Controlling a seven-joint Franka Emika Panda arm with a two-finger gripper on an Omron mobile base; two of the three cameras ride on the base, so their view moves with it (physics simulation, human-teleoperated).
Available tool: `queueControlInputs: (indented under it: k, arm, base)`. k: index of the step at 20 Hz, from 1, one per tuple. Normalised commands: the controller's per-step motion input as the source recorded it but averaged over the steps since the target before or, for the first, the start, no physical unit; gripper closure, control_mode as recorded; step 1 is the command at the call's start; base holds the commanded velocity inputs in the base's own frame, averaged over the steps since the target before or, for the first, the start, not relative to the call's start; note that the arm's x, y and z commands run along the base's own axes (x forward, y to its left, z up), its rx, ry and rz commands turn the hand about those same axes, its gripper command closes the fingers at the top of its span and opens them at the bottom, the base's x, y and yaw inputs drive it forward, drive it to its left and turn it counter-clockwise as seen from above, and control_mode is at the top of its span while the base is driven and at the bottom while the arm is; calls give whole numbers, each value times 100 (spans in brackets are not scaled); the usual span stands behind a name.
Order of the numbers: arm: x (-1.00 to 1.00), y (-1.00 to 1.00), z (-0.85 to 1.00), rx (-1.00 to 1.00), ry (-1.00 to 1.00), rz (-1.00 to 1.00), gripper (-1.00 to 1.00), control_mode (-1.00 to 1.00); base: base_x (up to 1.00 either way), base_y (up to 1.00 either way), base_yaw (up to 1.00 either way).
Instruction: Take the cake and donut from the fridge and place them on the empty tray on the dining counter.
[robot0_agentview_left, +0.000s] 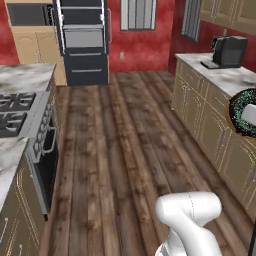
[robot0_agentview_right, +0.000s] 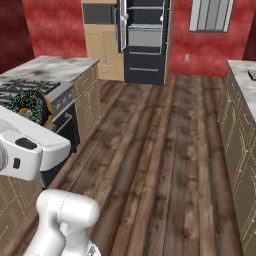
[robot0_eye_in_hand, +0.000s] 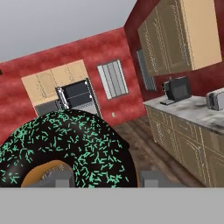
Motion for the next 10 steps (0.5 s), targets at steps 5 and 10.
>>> queueControlInputs:
  k: [5, 10]
  arm:
    - [0, 0, 0, 0, 0, 0, 100, 100]
    - [0, 0, 0, 0, 0, 0, 100, 100]
  base:
    - [-100, 19, 0]
    - [-100, 61, 0]
